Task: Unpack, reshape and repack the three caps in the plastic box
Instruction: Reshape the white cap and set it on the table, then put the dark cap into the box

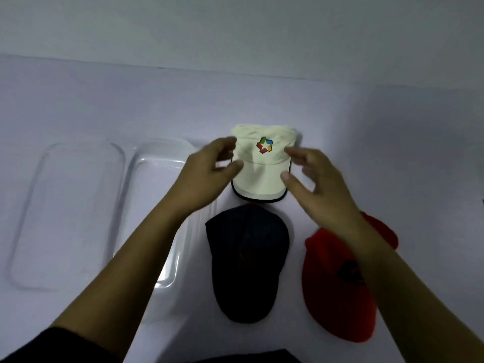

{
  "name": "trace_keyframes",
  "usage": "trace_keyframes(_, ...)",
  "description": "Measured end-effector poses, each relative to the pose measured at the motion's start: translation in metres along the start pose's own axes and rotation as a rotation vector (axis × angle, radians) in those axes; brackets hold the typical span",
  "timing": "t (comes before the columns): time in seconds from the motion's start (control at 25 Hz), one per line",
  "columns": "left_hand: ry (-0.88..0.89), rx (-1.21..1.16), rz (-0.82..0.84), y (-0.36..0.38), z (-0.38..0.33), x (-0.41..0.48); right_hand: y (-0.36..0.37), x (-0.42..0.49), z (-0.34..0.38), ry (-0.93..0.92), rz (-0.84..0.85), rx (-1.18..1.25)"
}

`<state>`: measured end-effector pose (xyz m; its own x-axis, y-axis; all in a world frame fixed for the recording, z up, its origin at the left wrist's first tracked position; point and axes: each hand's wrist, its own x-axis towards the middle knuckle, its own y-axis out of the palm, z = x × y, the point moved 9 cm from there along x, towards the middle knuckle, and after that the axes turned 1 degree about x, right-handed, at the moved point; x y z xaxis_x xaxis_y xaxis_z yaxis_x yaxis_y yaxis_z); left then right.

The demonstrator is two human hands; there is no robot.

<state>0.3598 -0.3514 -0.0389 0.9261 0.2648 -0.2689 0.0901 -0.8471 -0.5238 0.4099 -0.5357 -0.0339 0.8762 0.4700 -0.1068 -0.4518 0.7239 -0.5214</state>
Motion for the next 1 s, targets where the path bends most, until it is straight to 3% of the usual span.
trace_keyframes(0.08,-0.156,-0.048,0.085,0.019,0.028,-0.044,0.035,-0.049,-0.024,0.254,0.183,0.168)
trace_keyframes(0.16,-0.265,0.009,0.168,0.039,0.049,-0.078,0.063,-0.083,-0.046,0.406,0.297,0.173)
trace_keyframes(0.36,-0.4,-0.048,0.094,0.062,0.092,-0.098,0.08,-0.089,-0.075,0.539,0.132,0.25)
trace_keyframes(0.68,-0.326,-0.253,-0.181,0.062,0.093,-0.101,0.089,-0.094,-0.086,0.595,-0.096,0.319)
trace_keyframes(0.84,-0.32,-0.343,-0.224,0.065,0.08,-0.108,0.081,-0.098,-0.071,0.583,-0.151,0.391)
trace_keyframes(1.0,-0.163,-0.341,-0.255,0.036,0.035,-0.114,0.054,-0.098,-0.032,0.472,-0.196,0.499)
